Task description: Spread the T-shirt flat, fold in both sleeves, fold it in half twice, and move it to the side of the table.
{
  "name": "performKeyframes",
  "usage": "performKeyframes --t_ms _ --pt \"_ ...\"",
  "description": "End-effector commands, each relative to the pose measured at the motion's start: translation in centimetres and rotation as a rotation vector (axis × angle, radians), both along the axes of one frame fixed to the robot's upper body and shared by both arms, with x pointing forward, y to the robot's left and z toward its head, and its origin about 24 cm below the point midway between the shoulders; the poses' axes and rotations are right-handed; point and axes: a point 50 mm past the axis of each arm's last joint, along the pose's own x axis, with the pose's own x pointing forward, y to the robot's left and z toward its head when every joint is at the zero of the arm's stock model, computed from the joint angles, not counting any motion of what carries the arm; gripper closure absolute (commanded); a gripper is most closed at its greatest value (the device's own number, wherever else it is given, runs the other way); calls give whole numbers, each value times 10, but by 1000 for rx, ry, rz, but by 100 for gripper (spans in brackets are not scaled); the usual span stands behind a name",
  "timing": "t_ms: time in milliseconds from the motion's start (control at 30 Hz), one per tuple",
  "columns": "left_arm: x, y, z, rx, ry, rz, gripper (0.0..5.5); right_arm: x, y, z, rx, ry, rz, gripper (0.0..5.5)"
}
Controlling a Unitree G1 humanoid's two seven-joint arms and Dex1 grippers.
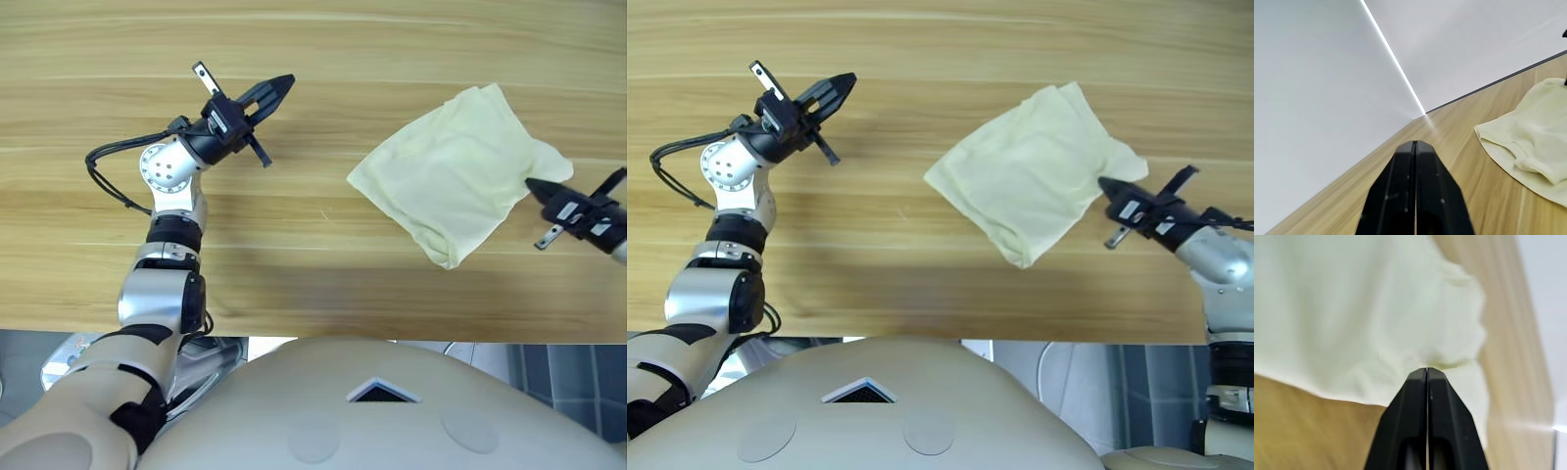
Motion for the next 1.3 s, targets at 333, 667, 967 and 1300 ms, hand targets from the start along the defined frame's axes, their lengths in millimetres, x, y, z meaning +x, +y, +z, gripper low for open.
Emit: performKeyframes --t_ms 333,667,967,1300 --pt "-4 -3 5 36 3 -104 500 -10 -23 -9 -108 86 -46 335" --pt "-8 -7 6 22 5 -121 338 -24 6 44 224 -113 171 335" --pt "-6 -6 4 28 1 -88 231 36 66 40 283 -243 239 335" --pt "-8 -8 -2 45 -4 -70 231 101 86 3 12 -229 4 335"
